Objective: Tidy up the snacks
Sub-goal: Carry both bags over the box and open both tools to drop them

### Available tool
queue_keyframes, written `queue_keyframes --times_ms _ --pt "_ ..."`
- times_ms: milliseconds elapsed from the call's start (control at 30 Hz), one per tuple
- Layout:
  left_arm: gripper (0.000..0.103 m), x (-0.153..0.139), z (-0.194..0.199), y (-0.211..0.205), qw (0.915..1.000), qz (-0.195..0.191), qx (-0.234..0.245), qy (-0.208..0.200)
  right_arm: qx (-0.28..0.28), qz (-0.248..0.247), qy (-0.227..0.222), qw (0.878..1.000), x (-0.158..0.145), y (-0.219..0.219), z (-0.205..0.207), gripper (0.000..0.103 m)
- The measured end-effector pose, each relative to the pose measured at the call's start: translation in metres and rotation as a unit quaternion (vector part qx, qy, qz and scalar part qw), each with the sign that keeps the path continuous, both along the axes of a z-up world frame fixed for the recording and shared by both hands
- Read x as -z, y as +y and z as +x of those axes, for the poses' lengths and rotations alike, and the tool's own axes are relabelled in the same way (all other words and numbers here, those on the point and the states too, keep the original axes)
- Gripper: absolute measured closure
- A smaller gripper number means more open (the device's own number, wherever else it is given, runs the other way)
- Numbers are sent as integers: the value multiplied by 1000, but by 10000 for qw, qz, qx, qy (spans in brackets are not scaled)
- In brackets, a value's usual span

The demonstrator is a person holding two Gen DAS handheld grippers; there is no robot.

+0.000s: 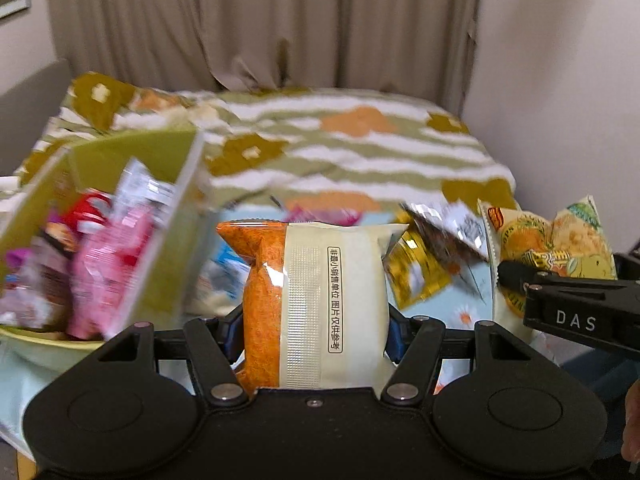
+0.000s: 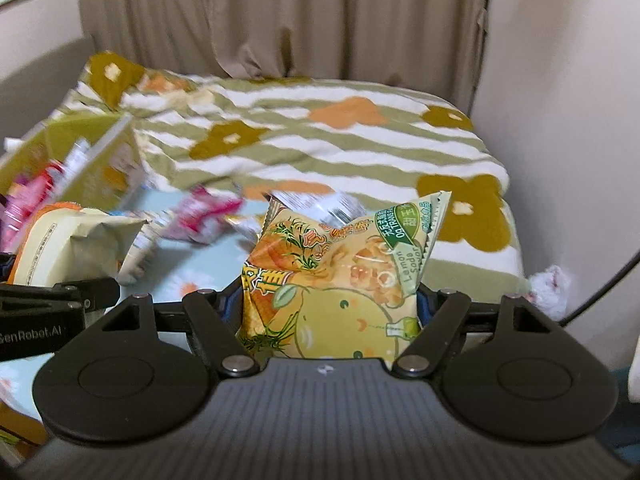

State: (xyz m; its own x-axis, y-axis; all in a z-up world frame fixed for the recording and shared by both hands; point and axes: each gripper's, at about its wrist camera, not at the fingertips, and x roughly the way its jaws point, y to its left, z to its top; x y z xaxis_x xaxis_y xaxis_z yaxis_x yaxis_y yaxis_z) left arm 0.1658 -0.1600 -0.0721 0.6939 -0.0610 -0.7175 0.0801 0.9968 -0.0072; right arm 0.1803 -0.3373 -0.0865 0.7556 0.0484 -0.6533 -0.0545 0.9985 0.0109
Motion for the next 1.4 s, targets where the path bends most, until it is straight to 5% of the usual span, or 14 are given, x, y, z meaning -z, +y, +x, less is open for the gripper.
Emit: queue_keyframes --times_ms 367,700,1100,1133,1200,1233,1400 --pt "36 -68 -17 93 9935 21 -910 -678 -1130 799 -374 9897 -63 69 21 13" --pt "35 -96 48 209 9928 172 -979 -663 -1432 1104 -427 9826 -95 187 77 13" --pt "33 -52 167 282 9999 -138 -45 70 -605 966 -47 9935 -78 274 134 13" --pt "31 -46 175 283 9998 -134 3 113 -532 944 0 9941 -75 278 137 13" --pt "7 -37 186 286 9998 -101 103 167 -394 895 102 9952 -69 285 143 13" --pt "3 -33 190 288 9998 -73 128 159 -346 871 146 9955 -66 287 146 13" --pt "0 -22 188 298 9995 -125 140 243 -232 763 332 9963 -53 293 153 13"
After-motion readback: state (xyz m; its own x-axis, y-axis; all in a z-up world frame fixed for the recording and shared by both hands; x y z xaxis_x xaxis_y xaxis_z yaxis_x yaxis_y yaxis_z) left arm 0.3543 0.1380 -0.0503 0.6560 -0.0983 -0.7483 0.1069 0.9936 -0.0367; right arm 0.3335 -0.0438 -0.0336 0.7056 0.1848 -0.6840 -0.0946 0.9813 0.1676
